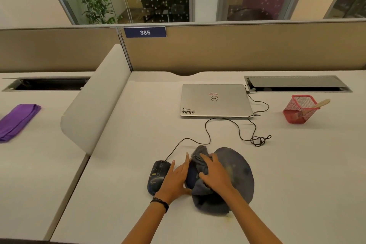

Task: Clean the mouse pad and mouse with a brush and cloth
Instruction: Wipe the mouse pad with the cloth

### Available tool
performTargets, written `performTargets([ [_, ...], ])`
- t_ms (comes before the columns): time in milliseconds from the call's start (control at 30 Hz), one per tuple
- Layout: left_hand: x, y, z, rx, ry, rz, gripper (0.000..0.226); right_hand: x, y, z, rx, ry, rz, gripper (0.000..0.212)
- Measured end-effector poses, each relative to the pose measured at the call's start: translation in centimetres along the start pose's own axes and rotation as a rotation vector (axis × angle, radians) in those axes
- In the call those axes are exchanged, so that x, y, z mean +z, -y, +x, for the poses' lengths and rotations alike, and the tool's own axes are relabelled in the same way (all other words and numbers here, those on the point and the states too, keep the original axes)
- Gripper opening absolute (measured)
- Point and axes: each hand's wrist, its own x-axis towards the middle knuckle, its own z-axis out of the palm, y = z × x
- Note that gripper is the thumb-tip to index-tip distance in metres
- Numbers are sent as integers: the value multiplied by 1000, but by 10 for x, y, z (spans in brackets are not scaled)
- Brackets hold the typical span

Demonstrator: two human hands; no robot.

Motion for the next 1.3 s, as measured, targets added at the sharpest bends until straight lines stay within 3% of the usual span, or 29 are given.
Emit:
performTargets([
  [200, 4, 4, 2, 11, -21, 21, 120, 0, -13, -18, -228, 85, 3, 49],
  [333, 6, 3, 4, 0, -29, 42, 110, -5, -16, -35, -338, 187, -137, 43],
  [600, 3, 1, 1, 16, -29, 47, 122, -8, -9, -8, -175, 38, -170, 52],
  [800, 3, 4, 1, -14, -32, 49, 109, -5, -13, -37, -327, 237, -224, 46],
  [867, 2, 2, 1, -10, -22, 40, 112, -12, -12, -33, -304, 166, -213, 47],
  [1000, -2, -1, 4, -1, -9, 35, 119, -31, -9, 3, -66, -47, -149, 49],
  [1100, 0, -1, 4, -13, 1, 39, 119, -28, -9, 6, -19, 75, -285, 51],
  [1300, 0, -2, 4, -13, 2, 58, 116, -23, 0, -35, -113, 240, -485, 45],
])
